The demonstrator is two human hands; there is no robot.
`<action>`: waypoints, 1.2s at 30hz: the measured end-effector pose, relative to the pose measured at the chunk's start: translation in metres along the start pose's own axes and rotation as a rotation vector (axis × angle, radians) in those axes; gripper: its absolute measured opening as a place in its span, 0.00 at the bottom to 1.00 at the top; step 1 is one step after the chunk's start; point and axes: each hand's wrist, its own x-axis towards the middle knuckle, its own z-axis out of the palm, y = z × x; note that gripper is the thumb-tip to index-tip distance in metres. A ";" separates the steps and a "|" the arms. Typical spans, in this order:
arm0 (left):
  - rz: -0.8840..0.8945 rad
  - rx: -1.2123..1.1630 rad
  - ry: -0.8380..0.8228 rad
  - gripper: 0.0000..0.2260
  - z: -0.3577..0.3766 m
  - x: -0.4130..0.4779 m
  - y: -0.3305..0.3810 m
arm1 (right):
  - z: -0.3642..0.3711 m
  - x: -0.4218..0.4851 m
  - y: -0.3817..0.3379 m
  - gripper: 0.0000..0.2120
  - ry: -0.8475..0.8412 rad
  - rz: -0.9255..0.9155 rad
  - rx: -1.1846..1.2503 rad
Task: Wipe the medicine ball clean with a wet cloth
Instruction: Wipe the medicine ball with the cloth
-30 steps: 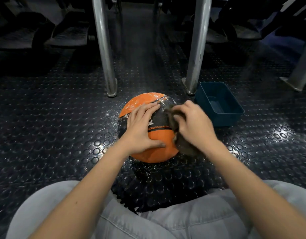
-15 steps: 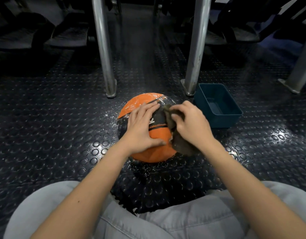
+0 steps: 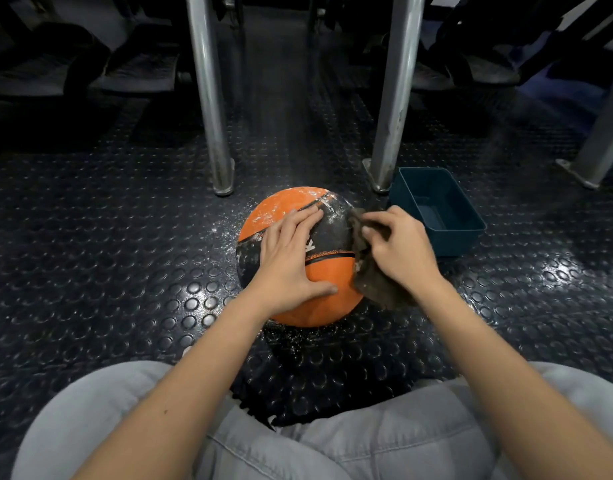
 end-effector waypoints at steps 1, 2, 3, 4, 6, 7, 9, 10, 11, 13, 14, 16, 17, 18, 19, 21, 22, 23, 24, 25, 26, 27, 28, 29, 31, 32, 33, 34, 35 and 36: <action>-0.003 0.000 -0.001 0.48 0.000 0.000 0.000 | -0.001 0.003 0.003 0.12 0.004 0.049 0.032; -0.004 0.002 0.002 0.48 0.001 0.000 0.001 | 0.000 0.002 0.003 0.11 0.014 0.059 0.039; -0.008 0.005 0.009 0.48 0.001 0.000 0.001 | 0.001 -0.001 -0.002 0.12 0.023 0.035 0.026; -0.012 0.007 0.019 0.48 0.002 0.000 0.000 | 0.003 -0.007 -0.008 0.12 0.027 -0.017 0.011; -0.014 0.011 0.043 0.48 0.002 0.000 -0.001 | 0.007 -0.022 -0.022 0.12 0.017 -0.161 -0.004; -0.010 0.010 0.050 0.47 0.002 0.000 -0.002 | 0.008 -0.029 -0.028 0.12 -0.003 -0.225 -0.009; -0.003 0.006 0.046 0.47 0.001 -0.001 -0.002 | 0.007 -0.028 -0.029 0.12 -0.034 -0.265 -0.026; -0.001 0.008 0.034 0.47 0.000 -0.001 -0.002 | 0.006 -0.021 -0.024 0.12 -0.026 -0.235 -0.030; 0.003 0.014 0.022 0.47 -0.001 -0.001 -0.002 | 0.005 -0.014 -0.017 0.11 -0.015 -0.175 -0.032; 0.019 0.036 0.008 0.47 0.001 -0.001 0.000 | 0.000 0.000 -0.002 0.12 0.001 -0.007 -0.011; 0.027 0.047 0.006 0.47 0.002 0.000 0.001 | -0.002 0.004 0.004 0.12 -0.004 0.050 0.011; 0.035 0.068 0.005 0.47 0.005 -0.001 0.003 | -0.003 0.001 0.006 0.12 -0.007 0.029 -0.047; 0.035 0.077 0.007 0.47 0.006 -0.001 0.003 | -0.002 -0.005 0.003 0.12 0.013 -0.030 -0.096; 0.036 0.079 0.010 0.47 0.006 -0.002 0.002 | -0.001 -0.013 -0.004 0.12 0.050 -0.104 -0.114; 0.038 0.076 0.015 0.48 0.006 -0.001 0.001 | 0.000 -0.020 -0.011 0.11 0.073 -0.180 -0.107; 0.043 0.065 0.022 0.47 0.004 -0.002 -0.002 | 0.003 -0.033 -0.022 0.09 0.067 -0.322 -0.081; 0.049 0.057 0.027 0.47 0.004 -0.002 -0.004 | 0.003 -0.032 -0.022 0.09 0.057 -0.344 -0.063; 0.056 0.048 0.029 0.47 0.003 -0.002 -0.006 | 0.002 -0.027 -0.018 0.09 0.043 -0.306 -0.043; 0.061 0.039 0.029 0.47 0.002 -0.001 -0.007 | 0.000 -0.019 -0.011 0.10 0.026 -0.224 -0.040; 0.064 0.030 0.024 0.47 0.001 -0.001 -0.007 | -0.001 -0.010 -0.001 0.11 0.004 -0.121 -0.068; 0.060 0.019 0.013 0.47 0.000 -0.001 -0.009 | -0.002 -0.004 0.010 0.12 -0.033 -0.016 -0.104; 0.055 0.009 0.007 0.47 -0.001 -0.001 -0.010 | -0.003 -0.002 0.019 0.12 -0.066 0.063 -0.097; 0.054 0.002 0.012 0.47 -0.001 0.000 -0.012 | -0.004 0.001 0.023 0.12 -0.076 0.099 -0.047; 0.053 -0.001 0.023 0.46 -0.001 0.000 -0.014 | -0.006 0.003 0.023 0.12 -0.050 0.092 0.020; 0.054 -0.003 0.064 0.45 -0.001 0.001 -0.016 | -0.012 0.004 0.012 0.12 0.072 -0.033 0.147; 0.055 -0.007 0.088 0.43 0.000 0.002 -0.017 | -0.015 0.004 0.005 0.12 0.109 -0.097 0.208; 0.057 -0.014 0.112 0.41 0.000 0.003 -0.017 | -0.018 0.003 0.000 0.12 0.107 -0.163 0.249; 0.055 -0.022 0.136 0.39 0.000 0.004 -0.017 | -0.017 0.002 -0.002 0.13 0.059 -0.224 0.248; 0.051 -0.031 0.157 0.37 0.000 0.005 -0.017 | -0.014 -0.002 -0.003 0.13 -0.024 -0.261 0.225; 0.049 -0.039 0.168 0.35 -0.001 0.006 -0.017 | -0.011 -0.005 -0.002 0.14 -0.119 -0.257 0.205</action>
